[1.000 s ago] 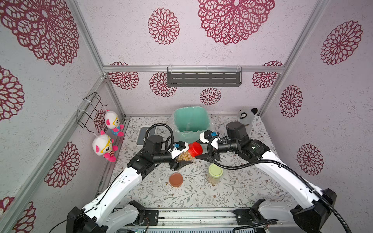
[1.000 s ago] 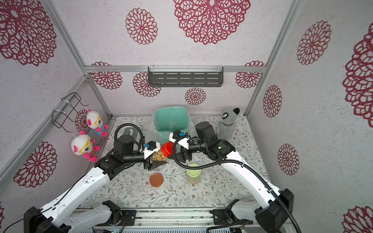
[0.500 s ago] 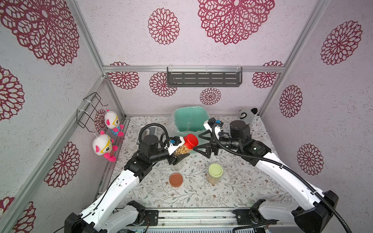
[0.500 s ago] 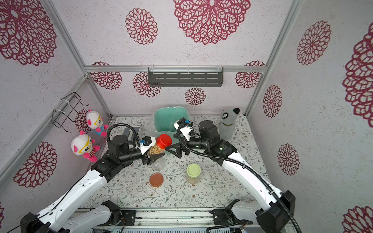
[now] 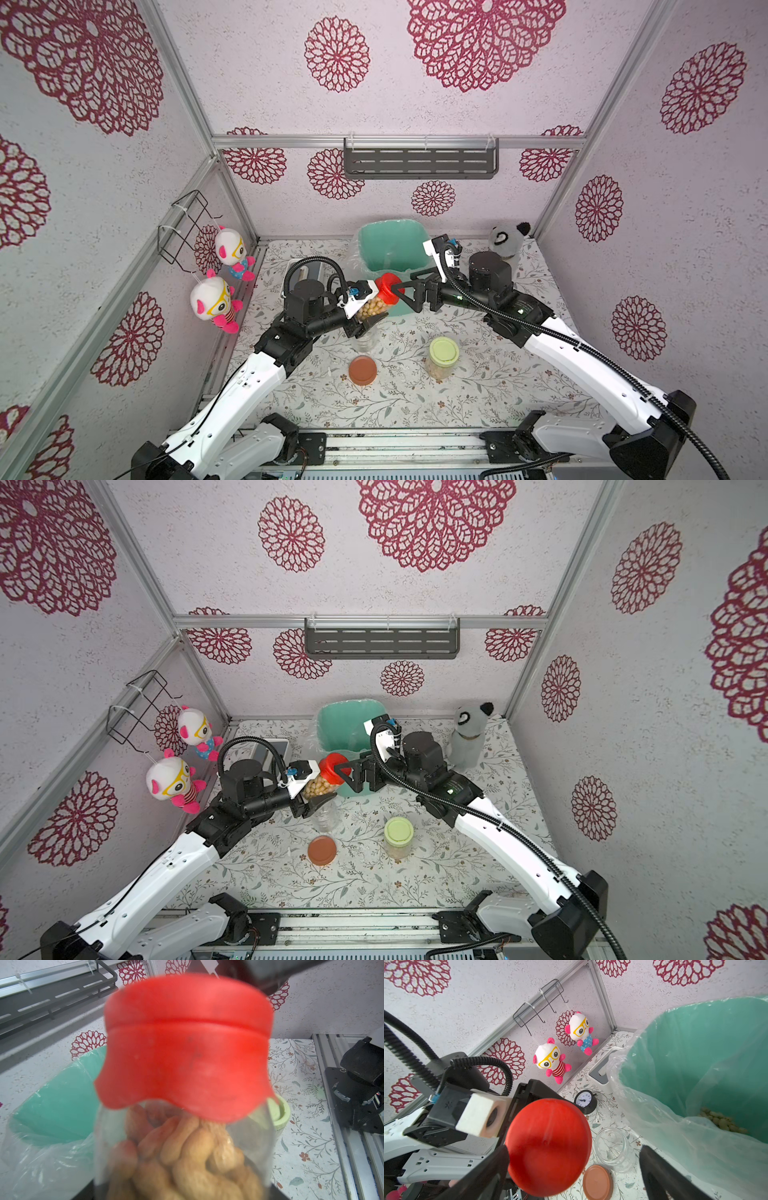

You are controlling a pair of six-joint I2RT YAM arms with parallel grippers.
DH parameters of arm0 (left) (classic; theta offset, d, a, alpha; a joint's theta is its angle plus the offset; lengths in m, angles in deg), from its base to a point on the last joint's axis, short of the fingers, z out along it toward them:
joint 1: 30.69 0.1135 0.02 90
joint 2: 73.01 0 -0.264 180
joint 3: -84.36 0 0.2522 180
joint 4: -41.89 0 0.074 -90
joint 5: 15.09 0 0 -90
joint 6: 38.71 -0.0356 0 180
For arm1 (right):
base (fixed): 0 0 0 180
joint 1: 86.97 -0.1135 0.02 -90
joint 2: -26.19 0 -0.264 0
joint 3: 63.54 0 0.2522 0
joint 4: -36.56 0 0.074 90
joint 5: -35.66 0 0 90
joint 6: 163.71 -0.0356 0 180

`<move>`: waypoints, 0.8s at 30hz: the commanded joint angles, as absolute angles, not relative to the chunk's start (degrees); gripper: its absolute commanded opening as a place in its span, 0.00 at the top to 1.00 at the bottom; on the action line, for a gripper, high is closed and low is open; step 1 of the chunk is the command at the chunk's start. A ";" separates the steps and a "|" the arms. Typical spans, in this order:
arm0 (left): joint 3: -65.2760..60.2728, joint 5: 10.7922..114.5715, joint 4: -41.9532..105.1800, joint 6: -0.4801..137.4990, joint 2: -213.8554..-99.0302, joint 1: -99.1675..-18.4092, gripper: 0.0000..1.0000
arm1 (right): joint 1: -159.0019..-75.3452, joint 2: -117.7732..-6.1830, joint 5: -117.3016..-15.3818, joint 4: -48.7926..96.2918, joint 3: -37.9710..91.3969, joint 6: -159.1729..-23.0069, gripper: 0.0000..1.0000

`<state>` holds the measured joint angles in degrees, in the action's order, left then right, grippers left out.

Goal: Empty moldy peanuts from jars
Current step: Unscrew the lid from the jar.

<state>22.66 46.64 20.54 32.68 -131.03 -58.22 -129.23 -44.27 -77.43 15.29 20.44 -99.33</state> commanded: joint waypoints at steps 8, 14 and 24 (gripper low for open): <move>22.57 47.05 22.33 31.97 -130.49 -58.13 1.00 | -131.97 -47.74 -75.61 16.59 24.21 -99.99 0.06; 22.88 46.96 22.33 31.69 -130.76 -58.13 1.00 | -131.97 -48.84 -74.45 15.81 25.57 -99.14 0.13; 22.70 47.14 22.16 31.85 -130.78 -58.11 1.00 | -131.95 -48.51 -75.75 13.49 25.37 -96.32 0.47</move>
<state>22.77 47.69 19.86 32.20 -131.21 -58.22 -132.23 -49.17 -76.95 14.72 24.24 -98.11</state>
